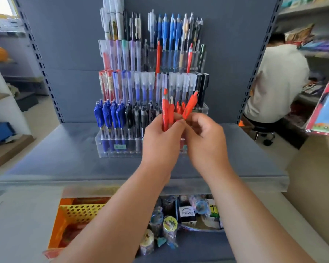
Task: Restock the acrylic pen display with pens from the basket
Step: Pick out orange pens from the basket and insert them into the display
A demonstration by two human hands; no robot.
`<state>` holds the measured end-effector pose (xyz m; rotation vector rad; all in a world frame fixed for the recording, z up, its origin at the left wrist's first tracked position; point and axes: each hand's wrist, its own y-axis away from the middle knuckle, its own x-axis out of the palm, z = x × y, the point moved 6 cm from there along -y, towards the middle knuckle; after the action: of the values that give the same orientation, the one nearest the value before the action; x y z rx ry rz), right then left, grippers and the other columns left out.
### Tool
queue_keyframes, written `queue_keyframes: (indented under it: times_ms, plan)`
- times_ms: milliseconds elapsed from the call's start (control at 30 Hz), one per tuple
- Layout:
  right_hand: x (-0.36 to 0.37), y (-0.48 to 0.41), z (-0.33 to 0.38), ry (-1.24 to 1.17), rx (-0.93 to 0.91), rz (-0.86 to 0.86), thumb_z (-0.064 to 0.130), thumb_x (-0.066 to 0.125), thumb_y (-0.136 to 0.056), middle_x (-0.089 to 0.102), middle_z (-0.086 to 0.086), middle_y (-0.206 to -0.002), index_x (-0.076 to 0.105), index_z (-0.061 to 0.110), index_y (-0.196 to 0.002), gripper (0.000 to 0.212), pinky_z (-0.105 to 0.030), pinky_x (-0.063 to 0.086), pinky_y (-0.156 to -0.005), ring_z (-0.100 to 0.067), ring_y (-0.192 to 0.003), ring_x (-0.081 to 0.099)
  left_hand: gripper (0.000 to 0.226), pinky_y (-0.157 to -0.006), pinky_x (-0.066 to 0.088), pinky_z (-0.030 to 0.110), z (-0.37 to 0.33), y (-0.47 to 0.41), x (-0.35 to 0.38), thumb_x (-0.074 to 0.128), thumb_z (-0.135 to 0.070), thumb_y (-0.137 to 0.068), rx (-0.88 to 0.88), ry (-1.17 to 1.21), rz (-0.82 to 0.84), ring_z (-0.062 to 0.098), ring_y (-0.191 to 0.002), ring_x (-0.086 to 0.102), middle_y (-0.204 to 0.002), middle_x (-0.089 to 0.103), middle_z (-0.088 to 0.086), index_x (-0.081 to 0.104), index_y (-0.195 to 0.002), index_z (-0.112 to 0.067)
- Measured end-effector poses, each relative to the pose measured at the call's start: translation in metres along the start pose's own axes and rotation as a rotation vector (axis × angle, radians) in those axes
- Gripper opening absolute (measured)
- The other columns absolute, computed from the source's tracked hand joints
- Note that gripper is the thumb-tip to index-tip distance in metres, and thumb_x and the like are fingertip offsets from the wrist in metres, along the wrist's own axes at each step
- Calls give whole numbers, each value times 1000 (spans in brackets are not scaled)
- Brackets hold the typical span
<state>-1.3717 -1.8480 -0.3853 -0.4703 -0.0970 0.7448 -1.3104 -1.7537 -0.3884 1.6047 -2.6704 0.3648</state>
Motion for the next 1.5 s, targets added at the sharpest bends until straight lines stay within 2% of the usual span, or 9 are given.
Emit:
queue_keyframes:
  times_ms: [133,400,600,767,1000,1133,1300,1400,1500]
  plan:
    - [-1,-5,-10,38,-23,11,10,61,-96,75,4,-84,73,19,-102,16,-38,58,-73,-14,-76,70,27,-44,38,21,0,-7,-9,54,-11,-96,37,78,-30,8,-46,44,-51,52,-11,71,-79,-24]
    - [11,-7,-24,-91,70,-38,10,62,-96,71,2,-75,71,15,-97,10,-21,48,-54,-9,-60,63,19,-49,45,20,8,-10,3,58,-22,-99,42,170,-11,5,-59,59,-80,74,0,73,-104,-31]
    - [2,-9,-22,-76,66,-78,14,63,-96,73,2,-79,71,18,-97,9,-24,53,-58,-10,-67,67,19,-48,48,32,9,-10,2,60,-27,-96,85,174,3,16,-58,55,-66,64,2,75,-92,-37]
    - [-13,-16,-22,52,16,-88,15,60,-97,70,17,-79,69,30,-93,18,-18,51,-66,-2,-71,63,20,-53,50,17,13,-9,1,55,-29,-99,88,86,7,3,-67,66,-86,77,-5,72,-108,-31]
    - [-30,-21,-25,16,48,-105,16,61,-96,67,13,-77,67,26,-93,12,-14,47,-65,-1,-72,61,19,-72,60,52,12,-7,7,56,-36,-97,96,16,47,19,-79,68,-91,75,9,71,-108,-34]
    - [-25,-20,-26,56,37,-19,17,62,-97,71,12,-81,69,27,-94,12,-19,52,-68,-6,-76,66,11,-50,51,45,10,-8,9,61,-34,-95,188,-119,47,17,-51,51,-62,65,0,71,-95,-39]
    - [-28,-19,-28,81,23,24,19,61,-98,73,13,-87,72,26,-103,14,-17,52,-72,-4,-81,67,12,-60,59,44,11,-8,8,68,-24,-92,175,-53,12,41,-69,61,-78,68,18,70,-92,-36]
    - [-32,-21,-30,95,16,6,17,60,-98,73,14,-87,73,28,-102,17,-15,51,-72,-3,-81,66,13,-59,57,31,20,-11,8,63,-25,-96,130,-57,13,22,-64,57,-74,67,8,72,-97,-34]
    - [-34,-22,-34,101,29,-9,18,60,-98,73,13,-88,72,28,-103,16,-21,54,-76,-5,-84,67,16,-63,57,45,23,-10,11,58,-29,-98,101,-53,40,17,-68,57,-79,66,15,73,-96,-34]
